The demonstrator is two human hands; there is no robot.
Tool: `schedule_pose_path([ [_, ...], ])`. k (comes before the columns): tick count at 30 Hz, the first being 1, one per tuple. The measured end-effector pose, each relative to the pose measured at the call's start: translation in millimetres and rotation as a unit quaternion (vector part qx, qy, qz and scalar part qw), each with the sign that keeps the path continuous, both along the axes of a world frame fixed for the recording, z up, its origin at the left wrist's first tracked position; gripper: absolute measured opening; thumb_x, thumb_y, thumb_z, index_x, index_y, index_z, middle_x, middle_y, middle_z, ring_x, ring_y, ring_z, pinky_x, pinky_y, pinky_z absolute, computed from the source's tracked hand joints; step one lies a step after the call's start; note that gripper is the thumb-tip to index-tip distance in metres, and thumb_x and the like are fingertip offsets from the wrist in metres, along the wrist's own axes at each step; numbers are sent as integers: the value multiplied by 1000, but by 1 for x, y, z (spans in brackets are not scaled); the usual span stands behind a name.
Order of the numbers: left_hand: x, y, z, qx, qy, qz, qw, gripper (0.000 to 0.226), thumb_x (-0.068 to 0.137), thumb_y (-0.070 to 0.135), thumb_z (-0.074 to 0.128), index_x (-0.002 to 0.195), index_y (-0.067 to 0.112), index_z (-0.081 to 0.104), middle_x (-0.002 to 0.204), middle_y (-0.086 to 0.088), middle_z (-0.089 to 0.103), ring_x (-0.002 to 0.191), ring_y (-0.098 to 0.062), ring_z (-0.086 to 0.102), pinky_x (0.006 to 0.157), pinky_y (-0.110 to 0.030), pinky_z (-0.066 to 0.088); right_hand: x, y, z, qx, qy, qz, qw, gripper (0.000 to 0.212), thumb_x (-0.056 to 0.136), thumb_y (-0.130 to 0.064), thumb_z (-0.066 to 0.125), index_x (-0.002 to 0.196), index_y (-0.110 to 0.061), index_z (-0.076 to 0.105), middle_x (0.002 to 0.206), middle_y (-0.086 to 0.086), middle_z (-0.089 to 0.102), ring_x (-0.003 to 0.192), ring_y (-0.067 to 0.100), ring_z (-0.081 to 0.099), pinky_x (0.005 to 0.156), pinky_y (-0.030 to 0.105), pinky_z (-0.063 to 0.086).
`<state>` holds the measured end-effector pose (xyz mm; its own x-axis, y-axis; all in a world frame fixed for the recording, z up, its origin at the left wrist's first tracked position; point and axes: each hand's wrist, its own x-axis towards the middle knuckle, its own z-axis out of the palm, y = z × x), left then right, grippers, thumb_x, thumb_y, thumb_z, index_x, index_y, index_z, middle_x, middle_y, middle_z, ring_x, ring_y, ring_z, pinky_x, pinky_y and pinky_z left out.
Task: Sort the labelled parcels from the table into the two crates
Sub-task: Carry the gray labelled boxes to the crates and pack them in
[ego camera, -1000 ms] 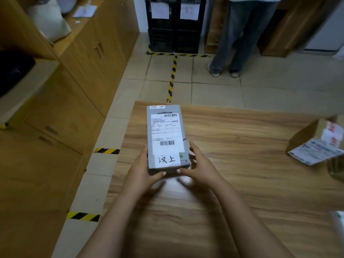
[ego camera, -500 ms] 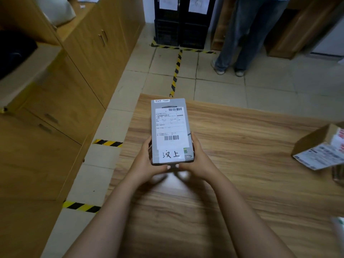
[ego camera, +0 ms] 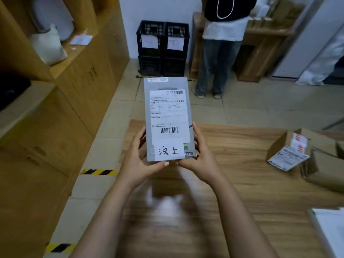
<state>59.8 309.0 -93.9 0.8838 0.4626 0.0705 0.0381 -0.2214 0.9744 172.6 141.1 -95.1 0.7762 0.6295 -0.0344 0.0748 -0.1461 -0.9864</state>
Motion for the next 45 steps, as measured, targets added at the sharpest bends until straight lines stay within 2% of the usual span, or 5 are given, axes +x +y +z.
schedule_pose_path([
  [7,6,-13,96,114,-114,-62,985,112,56,25,94,147,37,30,142,28,41,133,4,38,99,-27,45,-16,-42,95,49,-148,-71,985,112,71,-7,86,150,-47,18,146,-13,43,131,5,45,100,38,51],
  [12,10,-41,153,152,-190,-115,963,110,59,19,91,147,36,29,141,32,40,131,7,38,96,-12,44,-37,-83,150,56,-240,-137,959,112,73,-15,86,149,-53,14,149,-11,40,138,12,39,106,51,44],
  [19,15,-93,195,165,-264,-187,932,110,60,18,91,149,34,28,148,16,40,135,-4,40,101,-41,49,-65,-141,196,61,-309,-202,927,112,73,-16,86,152,-47,11,155,-13,32,141,9,35,110,49,41],
  [38,1,-263,235,148,-351,-259,888,111,61,14,90,150,32,26,149,12,40,137,-8,39,100,-27,48,-120,-308,238,74,-370,-284,881,108,76,-12,83,152,-43,12,154,-16,32,141,4,33,110,45,41],
  [45,-9,-323,239,153,-350,-266,885,110,62,9,90,150,28,27,150,13,39,137,-9,38,99,-37,50,-131,-370,239,69,-368,-289,881,109,74,-12,84,150,-44,13,152,-22,31,138,-3,32,108,22,41],
])
